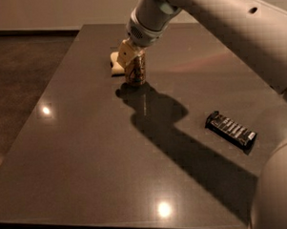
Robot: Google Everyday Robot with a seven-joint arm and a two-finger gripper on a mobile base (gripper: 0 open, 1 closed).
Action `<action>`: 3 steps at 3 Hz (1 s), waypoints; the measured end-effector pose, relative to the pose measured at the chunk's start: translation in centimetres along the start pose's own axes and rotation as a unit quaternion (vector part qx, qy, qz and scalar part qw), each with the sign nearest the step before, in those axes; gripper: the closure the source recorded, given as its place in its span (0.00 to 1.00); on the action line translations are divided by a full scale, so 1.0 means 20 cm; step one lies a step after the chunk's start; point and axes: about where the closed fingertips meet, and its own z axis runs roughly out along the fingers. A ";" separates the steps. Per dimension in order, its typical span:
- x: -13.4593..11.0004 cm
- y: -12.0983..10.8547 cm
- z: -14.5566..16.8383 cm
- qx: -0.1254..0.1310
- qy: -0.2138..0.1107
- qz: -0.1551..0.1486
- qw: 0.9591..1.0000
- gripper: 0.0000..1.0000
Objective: Move orange can near sponge
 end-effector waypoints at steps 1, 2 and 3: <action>0.02 -0.01 0.01 -0.004 0.002 0.005 1.000 0.59; 0.02 0.00 0.03 -0.005 0.003 0.003 1.000 0.28; 0.02 0.01 0.04 -0.007 0.004 0.003 1.000 0.00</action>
Offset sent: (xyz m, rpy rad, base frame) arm 0.0003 -0.0016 -0.0033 0.0041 0.0088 -0.0033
